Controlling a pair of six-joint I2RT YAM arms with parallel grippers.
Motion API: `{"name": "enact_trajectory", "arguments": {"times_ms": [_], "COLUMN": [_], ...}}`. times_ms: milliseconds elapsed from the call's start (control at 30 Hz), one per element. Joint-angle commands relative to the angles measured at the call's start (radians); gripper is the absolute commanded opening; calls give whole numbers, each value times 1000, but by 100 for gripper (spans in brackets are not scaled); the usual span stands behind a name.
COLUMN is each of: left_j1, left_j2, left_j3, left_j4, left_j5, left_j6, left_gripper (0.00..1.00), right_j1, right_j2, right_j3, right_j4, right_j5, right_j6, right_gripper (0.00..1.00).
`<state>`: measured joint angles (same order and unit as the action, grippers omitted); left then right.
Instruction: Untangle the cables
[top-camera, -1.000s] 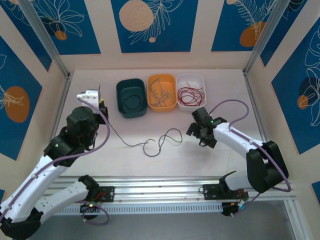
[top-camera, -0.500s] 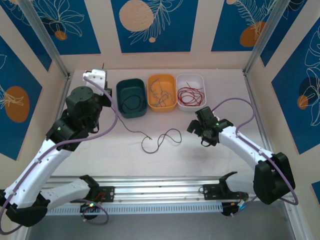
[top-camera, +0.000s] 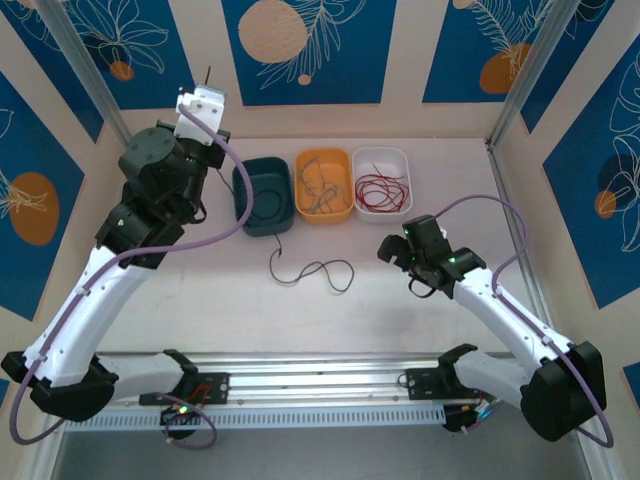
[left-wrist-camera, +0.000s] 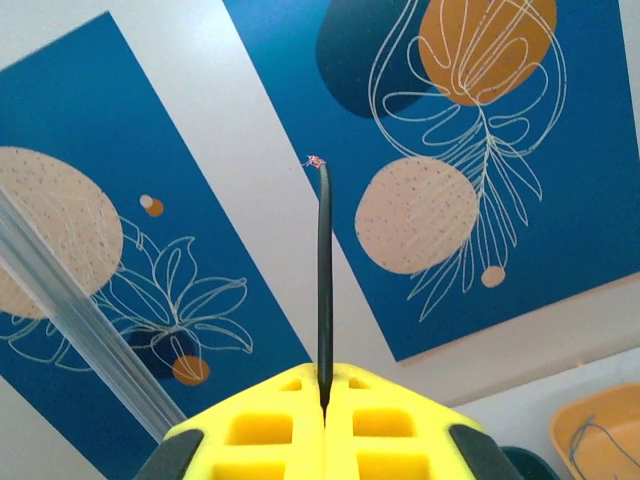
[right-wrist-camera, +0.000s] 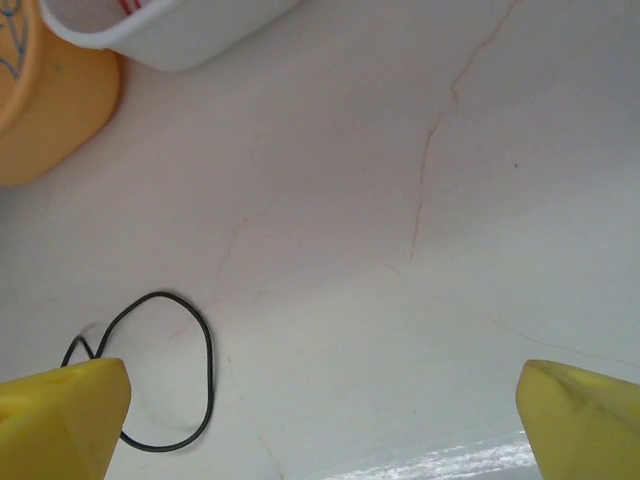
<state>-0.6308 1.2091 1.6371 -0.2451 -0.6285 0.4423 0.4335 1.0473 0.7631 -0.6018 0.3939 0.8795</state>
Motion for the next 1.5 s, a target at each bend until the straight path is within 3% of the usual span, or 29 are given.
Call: {"name": "enact_trajectory", "arguments": {"times_ms": [0,167,467,733,1100,1467], "left_j1": [10,11,12,45,196,249], "left_j2": [-1,-17,3,114,346,512], "left_j3": [53,58,60,131,244,214], "left_j4": [31,14,41,69,82,148], "left_j5": [36,109,87,43,81,71], "left_j6": [46,-13,3,86,99,178], "left_gripper": [0,0,0,0,0,0], "right_j1": [13,59,194,236,266,263], "right_j2": [-28,59,393,503,608,635], "right_j3": [-25,14,217,263,315,364], "right_j4": [75,196,83,108,86,21], "right_j5": [-66,-201,-142,-172,-187,-156], "right_j6": [-34,-75,-79,-79,-72,-70], "right_gripper": [99,99,92,92,90,90]}}
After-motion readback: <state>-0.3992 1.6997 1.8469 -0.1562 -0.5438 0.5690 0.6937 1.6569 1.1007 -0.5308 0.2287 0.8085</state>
